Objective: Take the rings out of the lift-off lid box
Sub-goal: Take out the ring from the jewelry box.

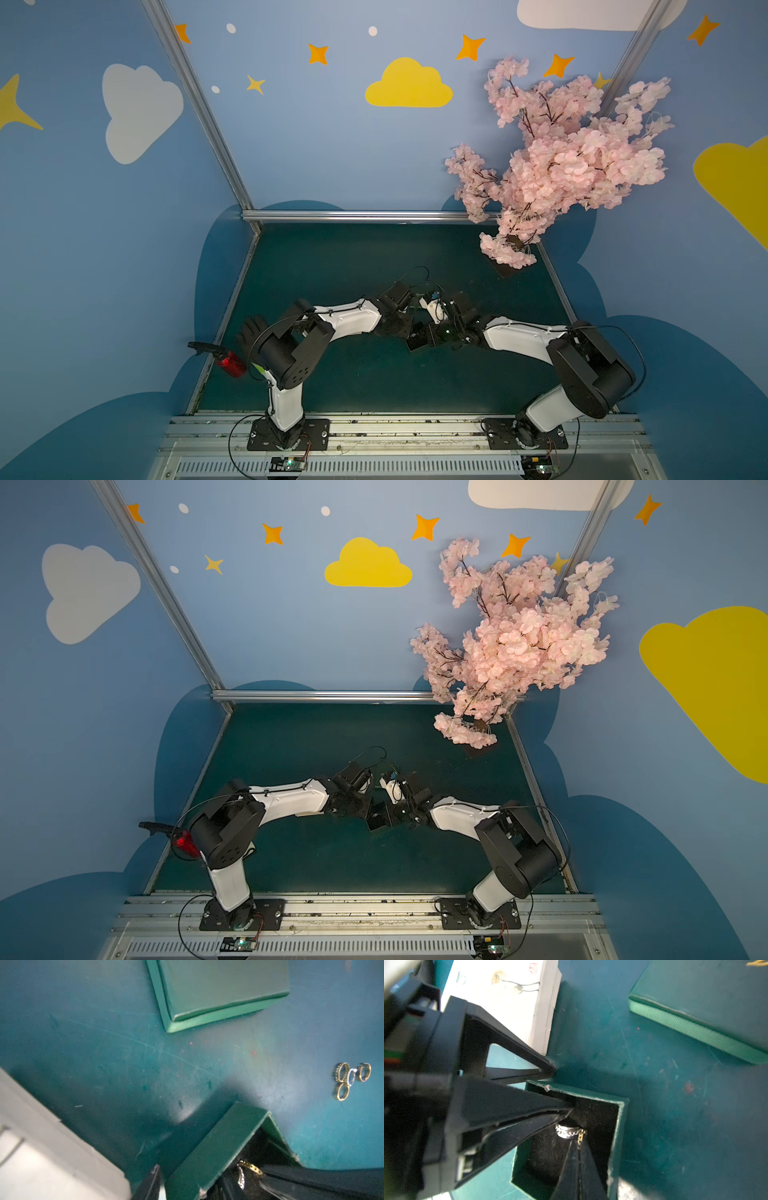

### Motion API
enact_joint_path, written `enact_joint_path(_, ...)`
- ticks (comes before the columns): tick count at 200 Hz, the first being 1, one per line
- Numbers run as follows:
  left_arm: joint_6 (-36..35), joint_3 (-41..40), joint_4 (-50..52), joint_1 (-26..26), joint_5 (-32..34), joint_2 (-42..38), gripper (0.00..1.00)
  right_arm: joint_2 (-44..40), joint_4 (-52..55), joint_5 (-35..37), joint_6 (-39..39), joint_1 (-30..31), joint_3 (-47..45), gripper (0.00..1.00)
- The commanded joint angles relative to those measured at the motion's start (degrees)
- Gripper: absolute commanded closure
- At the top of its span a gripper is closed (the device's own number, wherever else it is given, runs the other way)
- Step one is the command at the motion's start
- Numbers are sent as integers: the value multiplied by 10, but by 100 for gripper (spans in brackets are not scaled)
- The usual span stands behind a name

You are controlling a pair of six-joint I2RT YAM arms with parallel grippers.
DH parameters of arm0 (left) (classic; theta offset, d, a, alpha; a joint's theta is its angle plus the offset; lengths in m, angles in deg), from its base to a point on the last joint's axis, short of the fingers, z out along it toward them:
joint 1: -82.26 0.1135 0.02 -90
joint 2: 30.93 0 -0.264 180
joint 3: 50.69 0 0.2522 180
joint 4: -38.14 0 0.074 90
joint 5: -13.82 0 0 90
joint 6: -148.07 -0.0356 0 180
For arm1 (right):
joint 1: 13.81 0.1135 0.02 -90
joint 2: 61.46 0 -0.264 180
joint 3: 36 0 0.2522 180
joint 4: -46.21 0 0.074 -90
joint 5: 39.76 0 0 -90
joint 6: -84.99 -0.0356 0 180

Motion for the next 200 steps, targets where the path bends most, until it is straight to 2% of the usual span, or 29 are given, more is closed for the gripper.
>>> enact_joint_path(1,8,-9,13,-3,-13,25,55,5,-17,10,0,3,-5,100)
enact_joint_path(65,14,-11,19,-3,-20,49,57,12,-54,31,-5,5,-7,100)
enact_joint_path(85,14,-11,17,-3,-41,58,57,12,-63,44,-9,6,-10,100)
enact_joint_path(200,15,2,17,-4,-56,93,61,-30,-139,85,-27,3,-60,100)
